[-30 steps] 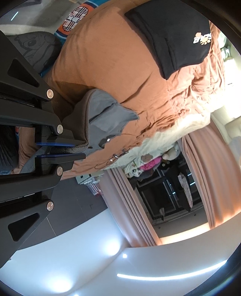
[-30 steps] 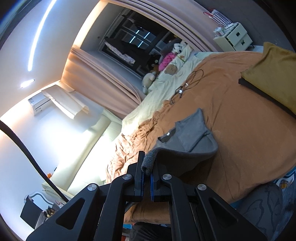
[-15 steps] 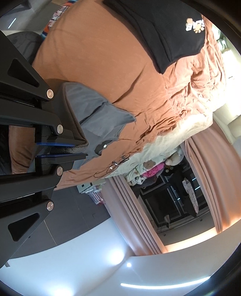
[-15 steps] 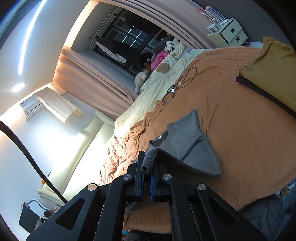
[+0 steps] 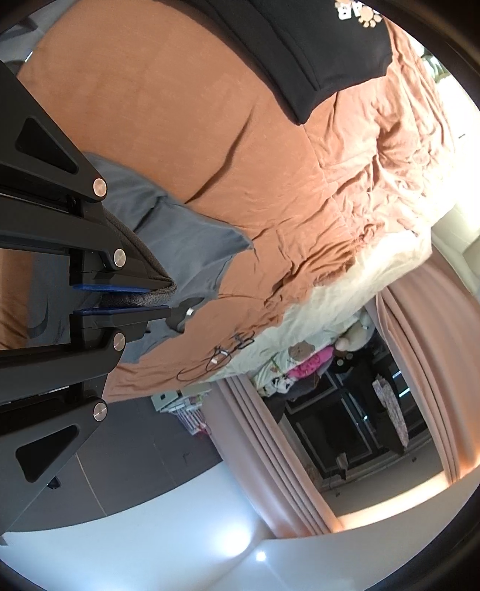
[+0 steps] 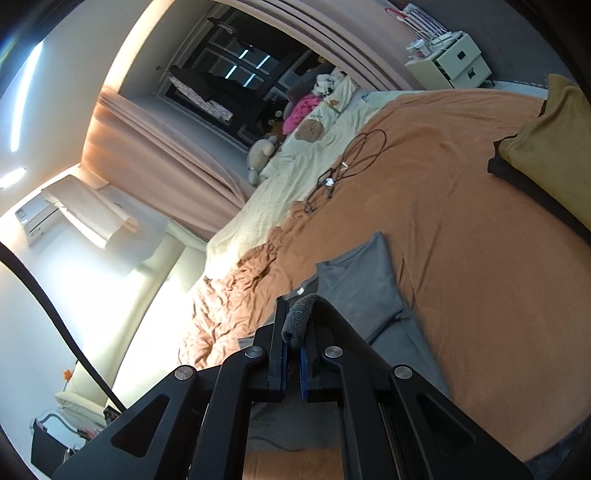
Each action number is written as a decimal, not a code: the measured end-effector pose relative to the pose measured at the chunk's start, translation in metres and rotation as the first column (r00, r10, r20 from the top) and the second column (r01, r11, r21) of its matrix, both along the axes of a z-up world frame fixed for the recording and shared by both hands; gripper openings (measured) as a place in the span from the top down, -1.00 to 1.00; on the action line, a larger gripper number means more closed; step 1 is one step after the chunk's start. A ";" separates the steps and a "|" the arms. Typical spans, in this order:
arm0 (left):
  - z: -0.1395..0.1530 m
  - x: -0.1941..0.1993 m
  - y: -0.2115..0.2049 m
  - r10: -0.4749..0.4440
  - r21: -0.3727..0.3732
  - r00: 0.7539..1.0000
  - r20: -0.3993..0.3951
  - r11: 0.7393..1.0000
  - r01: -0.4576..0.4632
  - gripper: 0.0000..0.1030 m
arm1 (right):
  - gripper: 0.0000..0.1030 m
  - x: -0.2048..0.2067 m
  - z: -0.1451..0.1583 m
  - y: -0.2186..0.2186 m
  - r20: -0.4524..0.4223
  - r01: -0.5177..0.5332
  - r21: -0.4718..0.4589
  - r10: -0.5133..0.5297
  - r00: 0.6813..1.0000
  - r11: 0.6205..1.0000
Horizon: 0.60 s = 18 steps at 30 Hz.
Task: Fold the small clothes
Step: 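Lift the hem with both grippers and fold it over toward the collar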
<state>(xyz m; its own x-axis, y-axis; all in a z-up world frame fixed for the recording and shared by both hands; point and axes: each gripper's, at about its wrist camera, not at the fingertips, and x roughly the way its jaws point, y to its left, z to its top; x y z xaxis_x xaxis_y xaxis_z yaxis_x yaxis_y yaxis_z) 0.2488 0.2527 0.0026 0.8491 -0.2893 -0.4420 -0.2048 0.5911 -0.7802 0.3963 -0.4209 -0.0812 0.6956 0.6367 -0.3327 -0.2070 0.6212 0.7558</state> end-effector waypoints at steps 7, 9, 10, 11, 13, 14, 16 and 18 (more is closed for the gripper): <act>-0.013 0.059 0.007 0.003 0.023 0.998 -0.068 1.000 -0.001 0.89 | 0.98 0.045 0.005 0.020 -0.055 0.003 -0.061 -0.006 0.998 0.998; -0.017 0.077 0.009 0.002 0.038 0.996 -0.093 0.999 0.002 0.89 | 0.98 0.059 0.008 0.027 -0.068 0.004 -0.078 -0.009 0.998 0.997; -0.020 0.087 0.010 0.002 0.047 0.994 -0.105 0.999 0.003 0.89 | 0.98 0.066 0.008 0.031 -0.076 0.004 -0.087 -0.011 0.997 0.996; -0.024 0.097 0.011 0.003 0.053 0.993 -0.117 0.999 0.003 0.89 | 0.98 0.072 0.009 0.034 -0.084 0.003 -0.095 -0.011 0.996 0.995; -0.031 0.112 0.012 0.005 0.061 0.991 -0.137 0.998 0.003 0.89 | 0.98 0.084 0.008 0.041 -0.099 0.001 -0.122 -0.013 0.995 0.993; -0.034 0.120 0.013 0.007 0.064 0.989 -0.148 0.998 0.003 0.89 | 0.98 0.091 0.010 0.043 -0.105 0.000 -0.130 -0.013 0.994 0.992; -0.044 0.137 0.015 0.010 0.071 0.984 -0.176 0.997 0.002 0.89 | 0.98 0.103 0.009 0.050 -0.124 -0.005 -0.147 -0.013 0.992 0.989; -0.054 0.153 0.017 0.011 0.083 0.979 -0.202 0.997 0.006 0.89 | 0.98 0.114 0.007 0.057 -0.144 -0.009 -0.168 -0.015 0.989 0.986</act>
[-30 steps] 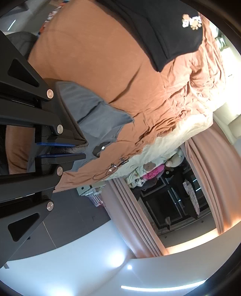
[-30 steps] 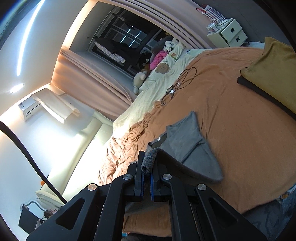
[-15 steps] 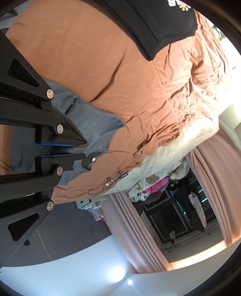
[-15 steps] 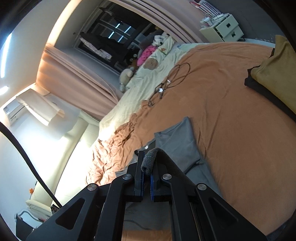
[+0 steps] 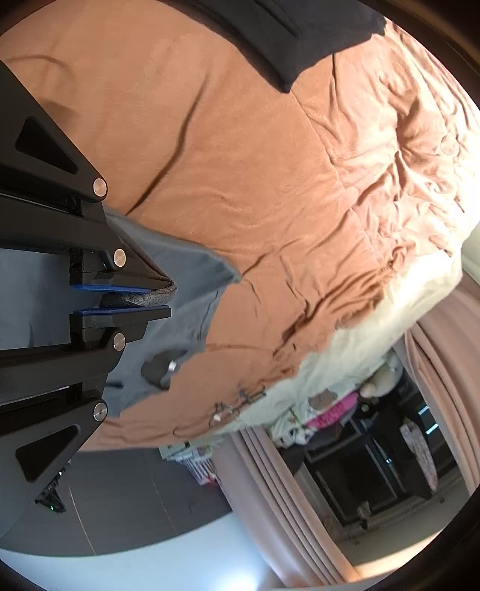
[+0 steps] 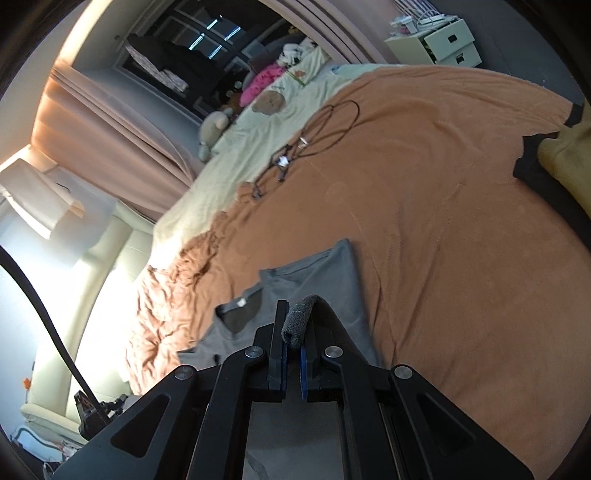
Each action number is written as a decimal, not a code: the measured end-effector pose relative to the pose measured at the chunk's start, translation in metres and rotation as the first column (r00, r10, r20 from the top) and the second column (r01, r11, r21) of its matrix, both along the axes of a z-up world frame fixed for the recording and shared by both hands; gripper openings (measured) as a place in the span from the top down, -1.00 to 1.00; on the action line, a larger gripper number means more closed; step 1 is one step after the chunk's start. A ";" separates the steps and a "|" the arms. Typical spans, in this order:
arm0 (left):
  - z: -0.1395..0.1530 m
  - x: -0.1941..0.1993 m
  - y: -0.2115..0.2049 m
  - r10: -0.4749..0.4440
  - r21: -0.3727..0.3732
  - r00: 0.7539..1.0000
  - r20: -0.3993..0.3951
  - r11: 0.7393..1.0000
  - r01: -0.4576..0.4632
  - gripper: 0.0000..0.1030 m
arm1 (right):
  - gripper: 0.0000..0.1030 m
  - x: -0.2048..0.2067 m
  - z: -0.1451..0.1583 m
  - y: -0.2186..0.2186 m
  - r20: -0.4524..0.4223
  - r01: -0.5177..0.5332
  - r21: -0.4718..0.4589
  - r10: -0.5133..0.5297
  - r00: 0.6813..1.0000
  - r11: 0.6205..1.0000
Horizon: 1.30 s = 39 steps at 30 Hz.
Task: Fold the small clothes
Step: 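Lift the hem with both grippers and fold it over toward the collar, then open both grippers and release the folded hem onto the shirt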
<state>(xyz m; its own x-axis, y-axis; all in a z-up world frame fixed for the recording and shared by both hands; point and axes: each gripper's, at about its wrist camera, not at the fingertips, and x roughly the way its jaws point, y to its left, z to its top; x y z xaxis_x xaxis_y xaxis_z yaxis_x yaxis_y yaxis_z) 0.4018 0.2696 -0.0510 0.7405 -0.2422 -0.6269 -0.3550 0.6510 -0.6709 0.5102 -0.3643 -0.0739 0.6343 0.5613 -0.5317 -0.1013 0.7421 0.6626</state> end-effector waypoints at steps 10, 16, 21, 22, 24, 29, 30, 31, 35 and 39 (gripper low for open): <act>-0.038 0.062 0.008 0.014 0.058 0.994 -0.105 0.998 -0.008 0.89 | 0.98 0.052 -0.007 0.026 -0.076 -0.008 -0.077 0.003 0.997 0.997; -0.059 0.084 0.012 0.055 0.106 0.985 -0.161 0.994 -0.038 0.89 | 0.97 0.072 -0.009 0.041 -0.105 -0.017 -0.128 0.004 0.995 0.992; -0.080 0.102 0.012 0.069 0.133 0.973 -0.221 0.990 -0.040 0.87 | 0.97 0.089 -0.019 0.049 -0.142 -0.014 -0.154 -0.008 0.990 0.988; -0.084 0.106 0.012 0.064 0.133 0.970 -0.236 0.991 -0.033 0.87 | 0.96 0.092 -0.023 0.049 -0.165 -0.017 -0.146 -0.008 0.986 0.989; -0.088 0.115 0.010 0.039 0.134 0.963 -0.267 0.991 -0.002 0.86 | 0.94 0.100 -0.029 0.049 -0.204 -0.027 -0.102 0.006 0.979 0.994; -0.075 0.127 0.002 -0.008 0.198 0.958 -0.286 0.978 0.068 0.57 | -0.53 0.101 -0.010 0.033 -0.146 0.006 -0.094 -0.020 0.989 0.996; -0.072 0.127 0.002 -0.003 0.217 0.959 -0.284 0.974 0.067 0.17 | -0.62 0.099 -0.006 0.029 -0.119 0.015 -0.103 -0.027 0.992 0.995; -0.068 0.128 0.003 0.010 0.247 0.961 -0.275 0.967 0.060 -0.04 | -0.62 0.099 -0.002 0.028 -0.110 0.004 -0.105 -0.015 0.994 0.995; -0.060 0.131 0.005 0.007 0.303 0.970 -0.242 0.950 0.069 -0.33 | -0.62 0.099 0.004 0.029 -0.083 -0.031 -0.152 0.018 0.996 0.988; -0.066 0.140 0.003 -0.028 0.340 0.966 -0.256 0.933 0.117 -0.33 | -0.61 0.100 -0.004 0.039 -0.085 -0.054 -0.243 0.034 0.996 0.969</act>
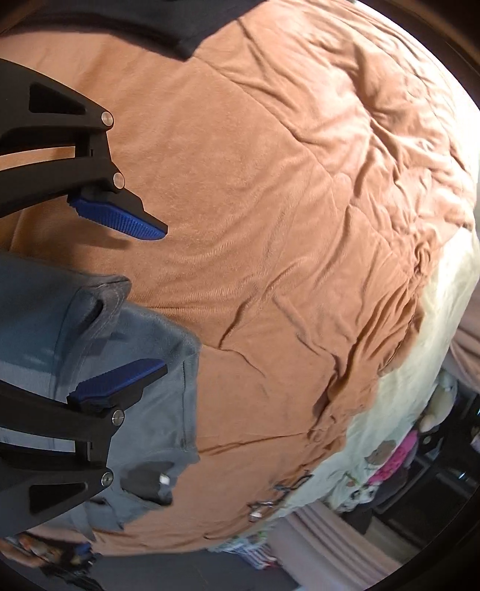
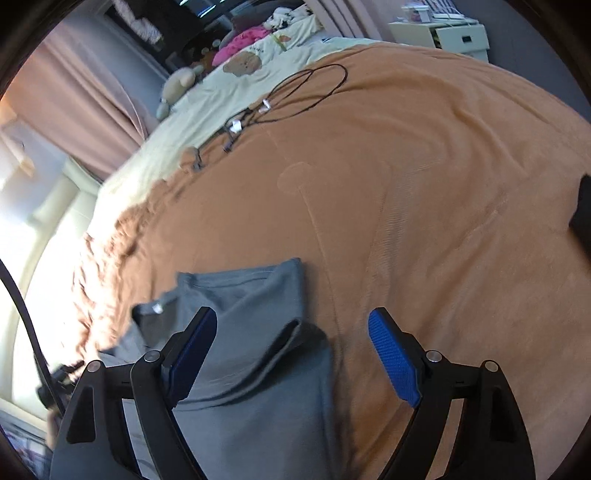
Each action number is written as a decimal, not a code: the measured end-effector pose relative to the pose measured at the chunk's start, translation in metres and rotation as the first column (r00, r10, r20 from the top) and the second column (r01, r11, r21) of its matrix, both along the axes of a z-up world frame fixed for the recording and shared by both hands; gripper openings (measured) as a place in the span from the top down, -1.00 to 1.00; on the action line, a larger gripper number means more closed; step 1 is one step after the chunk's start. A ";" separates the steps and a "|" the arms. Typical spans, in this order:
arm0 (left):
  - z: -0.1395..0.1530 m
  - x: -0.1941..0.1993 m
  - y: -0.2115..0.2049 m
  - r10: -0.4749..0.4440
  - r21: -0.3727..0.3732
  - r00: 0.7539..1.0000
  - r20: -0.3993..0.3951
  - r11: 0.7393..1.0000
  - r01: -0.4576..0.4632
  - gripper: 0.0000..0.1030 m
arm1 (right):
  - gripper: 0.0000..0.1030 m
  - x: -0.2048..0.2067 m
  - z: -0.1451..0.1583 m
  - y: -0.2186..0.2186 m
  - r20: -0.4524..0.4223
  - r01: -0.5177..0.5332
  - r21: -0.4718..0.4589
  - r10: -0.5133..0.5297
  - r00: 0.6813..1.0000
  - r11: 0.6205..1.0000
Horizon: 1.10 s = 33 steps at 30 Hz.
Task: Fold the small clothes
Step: 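Open both grippers and release the folded hem onto the shirt, then grasp the folded edge with the left gripper and straighten it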
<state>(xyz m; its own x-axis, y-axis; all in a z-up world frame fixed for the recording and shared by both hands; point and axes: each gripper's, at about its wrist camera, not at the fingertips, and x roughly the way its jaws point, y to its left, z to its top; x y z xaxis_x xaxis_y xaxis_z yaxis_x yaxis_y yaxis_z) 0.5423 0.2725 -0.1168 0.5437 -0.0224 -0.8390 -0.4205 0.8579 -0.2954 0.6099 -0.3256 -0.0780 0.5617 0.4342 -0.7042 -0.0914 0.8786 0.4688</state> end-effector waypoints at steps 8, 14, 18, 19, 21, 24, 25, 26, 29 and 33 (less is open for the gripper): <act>-0.013 0.021 -0.019 -0.146 0.094 0.989 -0.025 0.985 0.148 -0.26 | -0.04 0.031 -0.009 0.031 -0.048 -0.103 -0.110 0.098 0.994 0.989; -0.028 0.041 -0.026 -0.183 0.129 0.980 -0.077 0.973 0.192 0.37 | 0.17 0.055 -0.014 0.040 -0.066 -0.136 -0.136 0.128 0.990 0.981; -0.034 0.046 -0.019 -0.165 0.120 0.984 -0.067 0.978 0.172 0.70 | 0.24 0.063 -0.020 0.040 -0.075 -0.135 -0.153 0.125 0.989 0.979; -0.034 0.046 -0.017 -0.160 0.115 0.985 -0.062 0.979 0.166 0.77 | 0.24 0.065 -0.021 0.040 -0.075 -0.137 -0.156 0.127 0.989 0.978; -0.035 0.047 -0.014 -0.153 0.106 0.987 -0.055 0.982 0.158 0.95 | 0.27 0.067 -0.023 0.042 -0.071 -0.144 -0.162 0.134 0.988 0.976; -0.035 0.045 -0.007 -0.120 0.128 0.992 -0.049 0.984 0.125 1.00 | 0.48 0.070 -0.026 0.044 -0.069 -0.140 -0.171 0.130 0.989 0.975; -0.036 0.045 -0.004 -0.109 0.115 0.993 -0.047 0.987 0.114 1.00 | 0.55 0.071 -0.026 0.043 -0.068 -0.138 -0.167 0.128 0.989 0.976; -0.036 0.045 0.000 -0.100 0.098 0.994 -0.041 0.990 0.104 1.00 | 0.59 0.072 -0.026 0.044 -0.068 -0.137 -0.165 0.127 0.990 0.977; -0.031 0.041 0.008 -0.087 0.061 0.996 -0.003 0.994 0.087 1.00 | 0.61 0.073 -0.027 0.044 -0.067 -0.139 -0.156 0.130 0.989 0.978; -0.025 0.039 0.014 -0.094 -0.039 0.995 0.022 0.995 0.094 0.78 | 0.61 0.070 -0.025 0.040 -0.071 -0.149 -0.134 0.141 0.987 0.980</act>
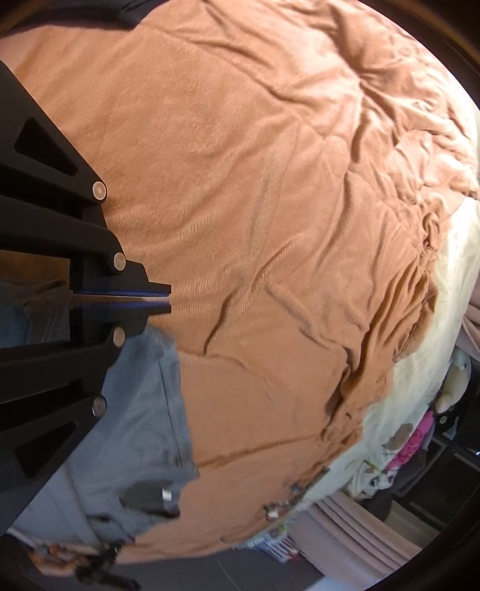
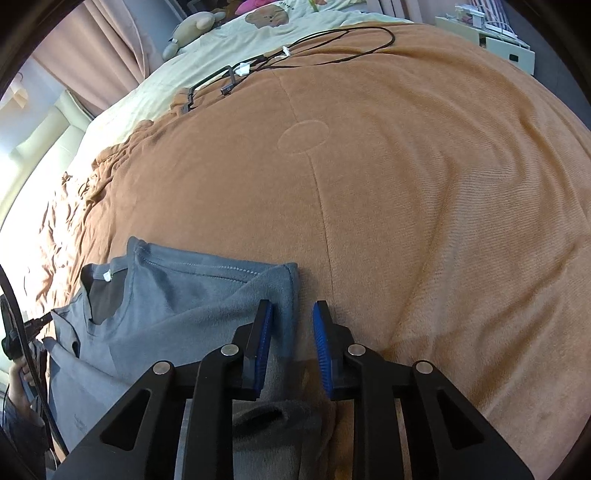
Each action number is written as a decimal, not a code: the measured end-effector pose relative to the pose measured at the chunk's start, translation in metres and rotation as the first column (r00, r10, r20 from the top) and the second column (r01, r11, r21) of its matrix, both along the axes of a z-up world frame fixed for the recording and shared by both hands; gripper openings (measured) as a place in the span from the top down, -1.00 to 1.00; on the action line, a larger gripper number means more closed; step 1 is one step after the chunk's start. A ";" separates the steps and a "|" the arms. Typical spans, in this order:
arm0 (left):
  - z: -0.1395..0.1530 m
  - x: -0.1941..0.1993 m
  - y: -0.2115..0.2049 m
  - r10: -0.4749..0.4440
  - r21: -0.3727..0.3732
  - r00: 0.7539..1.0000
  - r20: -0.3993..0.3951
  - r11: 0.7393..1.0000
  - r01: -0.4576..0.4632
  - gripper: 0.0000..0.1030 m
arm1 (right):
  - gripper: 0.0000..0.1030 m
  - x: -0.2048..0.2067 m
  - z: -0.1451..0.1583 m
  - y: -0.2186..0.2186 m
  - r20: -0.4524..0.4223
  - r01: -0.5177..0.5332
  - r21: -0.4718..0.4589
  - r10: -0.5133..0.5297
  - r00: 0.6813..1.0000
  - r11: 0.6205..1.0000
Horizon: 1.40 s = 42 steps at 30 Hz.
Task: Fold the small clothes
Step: 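Grasp the folded edge with the left gripper and straighten it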
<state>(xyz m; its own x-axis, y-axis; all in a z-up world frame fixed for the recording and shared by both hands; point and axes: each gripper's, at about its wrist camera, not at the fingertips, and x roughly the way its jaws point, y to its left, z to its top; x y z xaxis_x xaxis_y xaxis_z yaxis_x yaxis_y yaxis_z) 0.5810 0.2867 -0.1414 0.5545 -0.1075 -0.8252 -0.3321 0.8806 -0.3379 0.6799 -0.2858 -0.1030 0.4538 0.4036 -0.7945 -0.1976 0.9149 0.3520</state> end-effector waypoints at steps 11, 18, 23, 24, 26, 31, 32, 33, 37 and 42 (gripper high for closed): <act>-0.006 0.004 -0.022 -0.105 0.052 0.994 -0.016 0.993 0.105 0.06 | -0.24 -0.011 0.010 -0.016 0.022 0.003 0.080 -0.005 1.000 0.997; -0.026 0.017 -0.031 -0.137 0.068 0.989 -0.064 0.988 0.141 0.45 | -0.19 -0.003 0.004 -0.020 0.011 0.031 0.054 -0.032 0.999 0.998; -0.030 0.024 -0.039 -0.149 0.120 0.986 -0.078 0.980 0.158 0.82 | 0.11 0.004 -0.001 -0.007 0.005 -0.016 0.044 0.016 1.000 0.999; -0.029 0.023 -0.038 -0.147 0.125 0.986 -0.072 0.980 0.155 0.85 | 0.21 0.005 -0.002 -0.002 0.006 -0.027 0.033 0.027 1.000 0.999; -0.026 0.022 -0.035 -0.135 0.125 0.989 -0.061 0.982 0.142 0.87 | 0.43 0.009 -0.004 0.006 0.009 -0.041 0.008 0.041 0.999 0.999; -0.025 0.020 -0.020 -0.090 0.091 0.995 -0.045 0.991 0.093 0.88 | 0.91 0.013 0.003 0.021 0.053 -0.034 -0.070 0.038 0.998 0.997; -0.025 0.019 -0.017 -0.081 0.086 0.996 -0.044 0.993 0.085 0.88 | 0.92 0.012 0.005 0.023 0.062 -0.027 -0.080 0.032 0.998 0.996; -0.026 0.019 -0.014 -0.070 0.076 0.997 -0.044 0.994 0.073 0.88 | 0.93 0.010 0.006 0.025 0.068 -0.015 -0.088 0.021 0.997 0.996; -0.033 0.023 -0.016 -0.068 0.095 0.996 -0.063 0.993 0.074 0.88 | 0.94 0.012 0.002 0.020 0.070 0.052 -0.108 -0.045 0.997 0.993; -0.038 0.027 -0.022 -0.062 0.140 0.994 -0.088 0.987 0.074 0.76 | 0.93 0.011 -0.016 0.026 0.045 0.065 -0.118 -0.060 0.997 0.991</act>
<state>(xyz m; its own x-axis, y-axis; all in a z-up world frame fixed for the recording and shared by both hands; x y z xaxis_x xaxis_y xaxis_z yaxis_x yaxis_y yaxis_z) 0.6078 0.2645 -0.1798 0.4789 -0.0202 -0.8777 -0.2917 0.9393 -0.1808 0.6914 -0.2599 -0.1188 0.5087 0.2768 -0.8153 -0.1507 0.9609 0.2321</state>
